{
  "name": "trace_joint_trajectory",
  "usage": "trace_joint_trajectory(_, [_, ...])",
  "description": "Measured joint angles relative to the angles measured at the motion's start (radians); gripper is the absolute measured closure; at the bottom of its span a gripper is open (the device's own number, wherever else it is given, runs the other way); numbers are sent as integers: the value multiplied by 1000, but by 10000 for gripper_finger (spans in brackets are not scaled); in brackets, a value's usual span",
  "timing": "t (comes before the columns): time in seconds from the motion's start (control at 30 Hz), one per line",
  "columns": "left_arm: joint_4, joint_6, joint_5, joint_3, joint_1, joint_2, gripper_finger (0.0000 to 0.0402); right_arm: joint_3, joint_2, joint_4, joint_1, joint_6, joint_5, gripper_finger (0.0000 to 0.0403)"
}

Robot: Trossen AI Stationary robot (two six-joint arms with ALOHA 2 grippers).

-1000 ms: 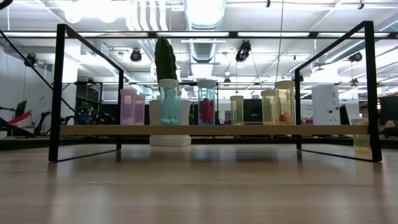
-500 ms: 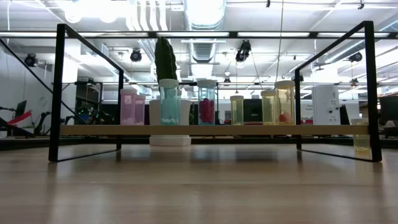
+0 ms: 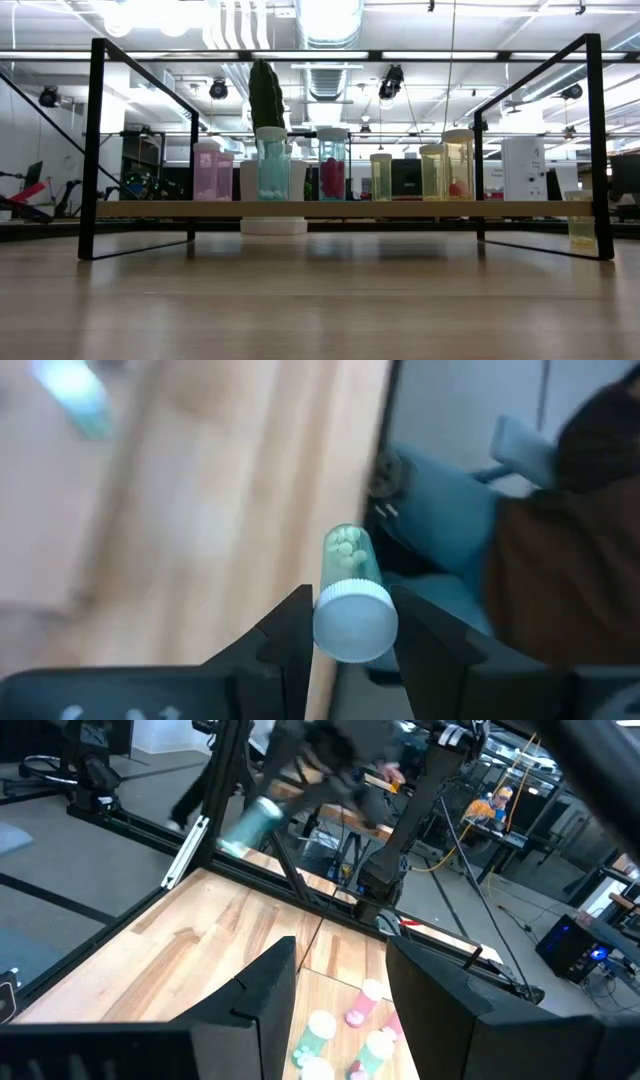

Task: Pick and place medicine bottles onto shelf by color
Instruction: Put the green pill bottle on the shelf aligned with the other green pill bottles

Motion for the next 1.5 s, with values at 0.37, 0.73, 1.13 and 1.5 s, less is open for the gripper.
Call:
trace_joint_trajectory(0.37, [-15, 491, -3, -1, 353, 14, 299, 0, 0, -1, 0, -2, 0, 255])
trace_joint_trajectory(0.73, [-12, 801, -169, 21, 516, 174, 299, 0, 1, -3, -2, -11, 1, 255])
trace_joint_trajectory(1.13, [-113, 1016, -185, 88, 589, 304, 299, 0, 1, -8, -3, -9, 8, 255])
trace_joint_trajectory(1.5, [-127, 1019, -139, 76, 590, 360, 299, 0, 1, -8, -5, -47, 10, 255])
